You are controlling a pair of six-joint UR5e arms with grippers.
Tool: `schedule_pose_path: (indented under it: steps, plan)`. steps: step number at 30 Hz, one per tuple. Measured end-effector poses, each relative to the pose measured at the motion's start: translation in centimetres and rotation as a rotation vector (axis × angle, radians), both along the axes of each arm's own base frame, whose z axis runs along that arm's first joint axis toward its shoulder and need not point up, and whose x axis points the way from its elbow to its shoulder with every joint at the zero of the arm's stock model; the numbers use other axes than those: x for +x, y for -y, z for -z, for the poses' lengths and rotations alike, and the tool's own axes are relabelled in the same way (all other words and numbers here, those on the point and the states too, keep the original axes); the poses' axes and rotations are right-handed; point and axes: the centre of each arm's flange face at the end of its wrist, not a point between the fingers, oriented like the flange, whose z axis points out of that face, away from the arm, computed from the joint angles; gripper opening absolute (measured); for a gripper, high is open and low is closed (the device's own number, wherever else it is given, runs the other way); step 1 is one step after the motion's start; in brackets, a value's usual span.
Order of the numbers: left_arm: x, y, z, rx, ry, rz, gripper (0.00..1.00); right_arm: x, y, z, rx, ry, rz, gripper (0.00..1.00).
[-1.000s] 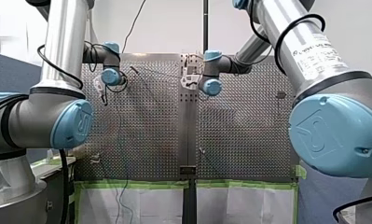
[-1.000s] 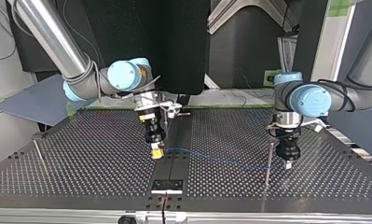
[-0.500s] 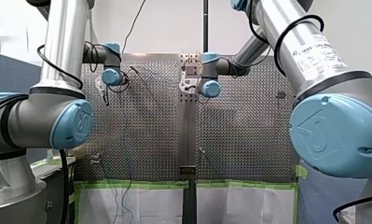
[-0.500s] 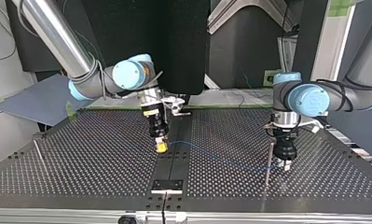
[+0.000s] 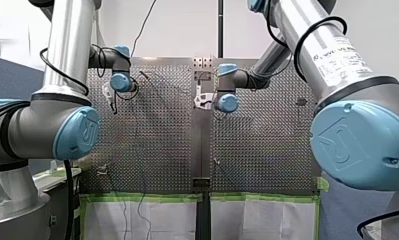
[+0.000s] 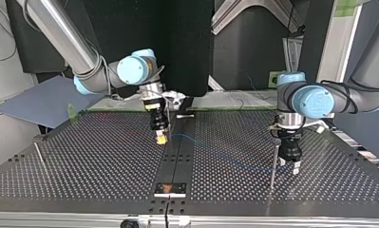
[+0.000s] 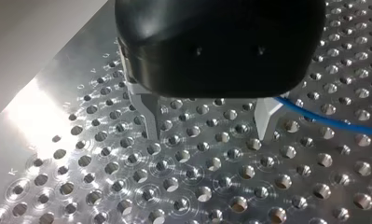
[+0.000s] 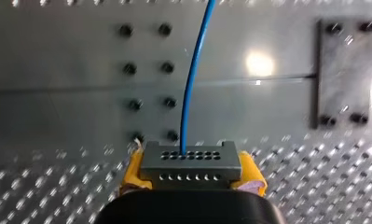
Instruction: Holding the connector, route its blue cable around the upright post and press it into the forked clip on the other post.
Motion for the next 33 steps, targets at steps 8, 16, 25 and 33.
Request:
schedule_pose_path:
  steps: [8,16,25,33]
  plan:
    - [0.0,0.0,0.1,-0.003,0.000,0.002,1.00,-1.7,-0.6,3.1,0.009,-0.016,0.059,0.00]
    - [0.5,0.2,1.5,-0.014,-0.025,0.013,1.00,-3.6,-1.7,6.1,0.027,-0.055,0.131,0.00]
    - [0.8,0.5,2.5,-0.016,-0.044,0.021,1.00,-5.5,-2.8,8.8,0.048,-0.073,0.200,0.00]
    - [0.7,0.7,2.6,-0.029,-0.045,0.033,1.00,-7.9,-4.2,11.6,0.094,-0.114,0.274,0.00]
